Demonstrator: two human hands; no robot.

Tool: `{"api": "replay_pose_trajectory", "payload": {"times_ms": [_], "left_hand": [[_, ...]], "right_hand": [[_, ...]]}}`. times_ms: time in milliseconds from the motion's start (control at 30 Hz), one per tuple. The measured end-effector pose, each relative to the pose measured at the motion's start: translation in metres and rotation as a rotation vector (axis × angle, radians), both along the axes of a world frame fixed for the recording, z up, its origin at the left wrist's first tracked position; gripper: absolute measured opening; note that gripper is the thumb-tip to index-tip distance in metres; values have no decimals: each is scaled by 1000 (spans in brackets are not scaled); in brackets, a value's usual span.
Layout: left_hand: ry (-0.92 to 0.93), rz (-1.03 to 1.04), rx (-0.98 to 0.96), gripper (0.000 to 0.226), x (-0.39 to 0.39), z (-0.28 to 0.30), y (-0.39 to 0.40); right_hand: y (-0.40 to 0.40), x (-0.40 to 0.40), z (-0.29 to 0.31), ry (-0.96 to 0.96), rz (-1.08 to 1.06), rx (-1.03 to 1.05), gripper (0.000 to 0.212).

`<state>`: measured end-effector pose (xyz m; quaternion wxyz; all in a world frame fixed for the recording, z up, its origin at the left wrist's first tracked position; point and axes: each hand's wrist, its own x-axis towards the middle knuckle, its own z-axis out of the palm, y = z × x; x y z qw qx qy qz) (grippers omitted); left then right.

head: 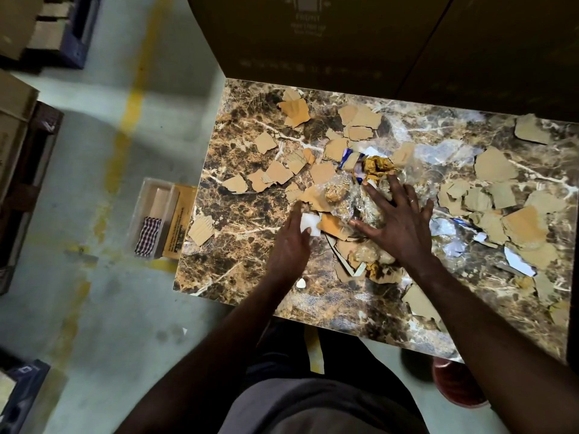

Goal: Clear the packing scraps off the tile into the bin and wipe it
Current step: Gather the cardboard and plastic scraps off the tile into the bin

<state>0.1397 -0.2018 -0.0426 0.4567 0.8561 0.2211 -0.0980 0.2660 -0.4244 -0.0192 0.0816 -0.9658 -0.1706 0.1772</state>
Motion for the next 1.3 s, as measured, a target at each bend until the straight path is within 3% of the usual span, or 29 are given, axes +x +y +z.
{"api": "replay_pose_trajectory", "payload": {"times_ms": [133, 300, 400, 567, 900, 1067, 1167, 1233, 1300], "left_hand": [[60, 119, 75, 67, -53, -1, 37], [100, -62, 150, 77, -145, -23, 41], [150, -18, 110, 81, -168, -39, 25], [183, 180, -61, 73, -137, -28, -15], [137, 111, -87, 65, -36, -19, -62], [66, 23, -84, 67, -24, -11, -66], [52, 161, -122, 73, -41, -6, -38], [18, 290, -13, 67, -53, 1, -3], [-17, 397, 217, 61, -65, 3, 48]], "right_hand": [[-2, -1, 1, 4, 4, 5, 94], [-3, 0, 1, 2, 11, 14, 95], [-3, 0, 0, 6, 12, 10, 95], [-5, -1, -3, -21, 15, 19, 94], [-3, -1, -5, -20, 10, 21, 93], [-1, -1, -4, -27, 3, 17, 94], [-2, -1, -3, -25, 7, 11, 95], [-5, -2, -2, -29, 3, 3, 96], [-4, -2, -2, -36, 2, 5, 95]]}}
